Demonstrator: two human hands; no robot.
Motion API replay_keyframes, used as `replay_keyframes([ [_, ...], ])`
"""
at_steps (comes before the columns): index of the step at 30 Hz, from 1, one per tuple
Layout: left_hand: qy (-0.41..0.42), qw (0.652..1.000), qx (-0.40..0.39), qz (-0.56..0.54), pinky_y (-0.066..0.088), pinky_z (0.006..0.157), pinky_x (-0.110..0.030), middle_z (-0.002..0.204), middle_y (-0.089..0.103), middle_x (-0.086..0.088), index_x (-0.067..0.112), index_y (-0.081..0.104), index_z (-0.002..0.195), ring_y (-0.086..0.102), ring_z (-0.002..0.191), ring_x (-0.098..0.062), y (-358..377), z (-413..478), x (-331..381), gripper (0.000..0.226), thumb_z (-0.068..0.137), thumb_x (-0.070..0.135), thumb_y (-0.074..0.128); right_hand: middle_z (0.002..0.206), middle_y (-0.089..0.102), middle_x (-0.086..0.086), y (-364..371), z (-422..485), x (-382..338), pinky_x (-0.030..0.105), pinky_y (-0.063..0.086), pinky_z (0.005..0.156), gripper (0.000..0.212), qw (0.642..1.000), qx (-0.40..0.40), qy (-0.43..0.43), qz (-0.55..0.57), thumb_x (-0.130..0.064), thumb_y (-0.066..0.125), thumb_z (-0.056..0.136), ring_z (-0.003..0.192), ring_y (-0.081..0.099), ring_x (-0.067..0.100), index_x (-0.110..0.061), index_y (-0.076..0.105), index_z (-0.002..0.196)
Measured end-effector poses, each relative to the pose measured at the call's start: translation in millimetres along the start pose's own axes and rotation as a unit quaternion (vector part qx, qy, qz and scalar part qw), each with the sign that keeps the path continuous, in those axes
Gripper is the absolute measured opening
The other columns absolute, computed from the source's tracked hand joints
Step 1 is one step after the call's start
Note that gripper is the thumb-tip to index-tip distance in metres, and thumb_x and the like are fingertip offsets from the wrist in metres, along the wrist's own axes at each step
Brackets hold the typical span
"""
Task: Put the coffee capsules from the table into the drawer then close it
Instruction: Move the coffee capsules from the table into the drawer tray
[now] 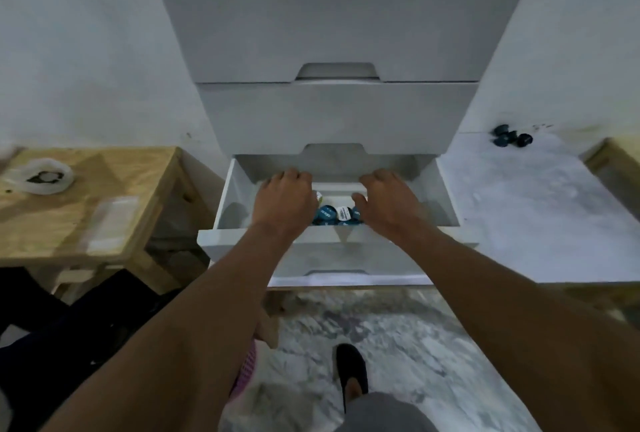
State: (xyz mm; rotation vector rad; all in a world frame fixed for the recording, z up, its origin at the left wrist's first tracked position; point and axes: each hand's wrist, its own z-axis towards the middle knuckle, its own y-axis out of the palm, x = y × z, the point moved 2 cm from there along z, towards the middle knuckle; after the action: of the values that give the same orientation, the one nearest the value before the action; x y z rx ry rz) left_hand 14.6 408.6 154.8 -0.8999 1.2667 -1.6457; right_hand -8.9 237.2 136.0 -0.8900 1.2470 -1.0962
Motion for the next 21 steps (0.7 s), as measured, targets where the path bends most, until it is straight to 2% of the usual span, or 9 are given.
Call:
replay_keyframes([
  [5, 0.052, 0.998, 0.020, -0.007, 0.047, 0.084, -0.039, 0.114, 0.059, -0.012, 0.010, 0.055, 0.115, 0.056, 0.101, -0.029, -16.7, -32.8, 28.2, 0.030, 0.095, 0.029, 0.044, 0.122, 0.057, 0.016, -35.0, -57.5, 8.5, 0.040, 0.044, 0.095, 0.036, 0.999, 0.027, 0.036, -0.025, -0.031, 0.048, 0.095, 0.112, 0.050, 0.032, -0.009, 0.056, 0.122],
  [11, 0.102, 0.994, 0.024, -0.022, 0.045, 0.086, -0.040, 0.115, 0.058, -0.012, 0.010, 0.054, 0.113, 0.054, 0.103, -0.029, -28.7, -41.9, 83.7, 0.028, 0.094, 0.027, 0.044, 0.125, 0.055, 0.015, -67.4, -104.8, 42.3, 0.040, 0.045, 0.094, 0.038, 0.995, 0.050, 0.079, -0.029, -0.031, 0.047, 0.096, 0.115, 0.050, 0.031, -0.009, 0.054, 0.126],
  [16, 0.154, 0.987, 0.035, -0.034, 0.045, 0.086, -0.041, 0.114, 0.057, -0.013, 0.008, 0.054, 0.113, 0.053, 0.104, -0.031, -32.6, -32.4, 144.9, 0.028, 0.094, 0.024, 0.042, 0.115, 0.057, 0.016, -90.4, -125.7, 94.4, 0.040, 0.048, 0.083, 0.031, 0.989, 0.072, 0.126, -0.031, -0.026, 0.050, 0.093, 0.107, 0.051, 0.033, -0.006, 0.057, 0.115],
  [21, 0.189, 0.981, 0.038, -0.035, 0.046, 0.084, -0.040, 0.114, 0.059, -0.014, 0.007, 0.054, 0.115, 0.056, 0.104, -0.032, -27.8, -10.7, 219.0, 0.030, 0.094, 0.026, 0.043, 0.117, 0.056, 0.014, -110.3, -133.8, 165.4, 0.039, 0.047, 0.082, 0.032, 0.985, 0.082, 0.149, -0.038, -0.028, 0.049, 0.094, 0.109, 0.051, 0.032, -0.007, 0.056, 0.117],
])
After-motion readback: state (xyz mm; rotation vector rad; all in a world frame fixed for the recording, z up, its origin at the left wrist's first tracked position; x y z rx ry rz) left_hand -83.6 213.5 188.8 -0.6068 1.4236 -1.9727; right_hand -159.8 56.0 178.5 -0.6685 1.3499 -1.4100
